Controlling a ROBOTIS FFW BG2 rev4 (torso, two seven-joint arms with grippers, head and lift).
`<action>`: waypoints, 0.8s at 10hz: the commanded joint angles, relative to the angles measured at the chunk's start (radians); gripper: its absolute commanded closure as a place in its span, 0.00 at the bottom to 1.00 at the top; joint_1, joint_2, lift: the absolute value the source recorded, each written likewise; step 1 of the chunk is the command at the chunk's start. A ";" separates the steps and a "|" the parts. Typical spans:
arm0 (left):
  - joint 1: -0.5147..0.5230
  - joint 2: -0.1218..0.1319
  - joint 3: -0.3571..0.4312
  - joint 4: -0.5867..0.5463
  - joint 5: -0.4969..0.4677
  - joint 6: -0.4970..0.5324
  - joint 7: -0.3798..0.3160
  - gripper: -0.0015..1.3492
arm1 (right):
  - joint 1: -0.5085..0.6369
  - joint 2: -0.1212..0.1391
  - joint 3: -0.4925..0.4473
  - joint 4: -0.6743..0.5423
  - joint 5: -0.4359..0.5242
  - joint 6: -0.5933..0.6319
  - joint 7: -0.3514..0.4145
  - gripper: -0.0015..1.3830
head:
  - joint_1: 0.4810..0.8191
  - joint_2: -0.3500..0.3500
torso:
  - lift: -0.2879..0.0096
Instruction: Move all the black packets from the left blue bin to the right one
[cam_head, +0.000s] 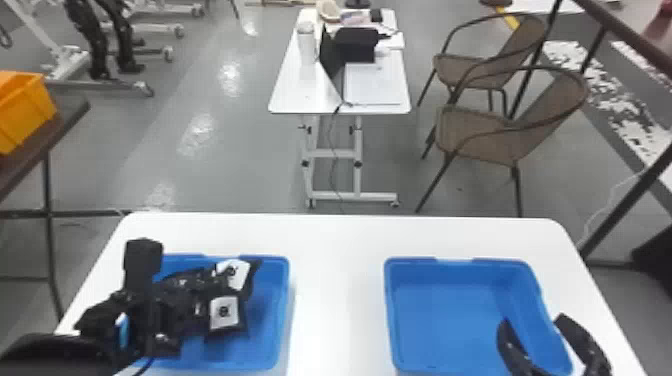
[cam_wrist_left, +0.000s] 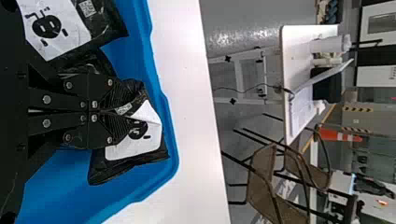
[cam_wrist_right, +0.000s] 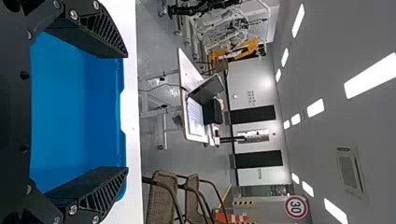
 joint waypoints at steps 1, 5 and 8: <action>0.071 -0.002 0.033 -0.155 0.052 0.015 -0.019 0.85 | 0.000 0.001 0.000 -0.002 -0.008 0.003 0.003 0.12 | 0.63 0.53 | 0.97; -0.048 -0.003 -0.152 -0.046 0.265 -0.255 -0.221 0.85 | -0.054 0.001 0.017 -0.013 -0.022 0.033 0.071 0.12 | 0.63 0.38 | 0.97; -0.199 -0.003 -0.329 0.170 0.319 -0.333 -0.324 0.85 | -0.117 0.001 0.058 -0.004 -0.045 0.035 0.082 0.11 | 0.63 0.26 | 0.97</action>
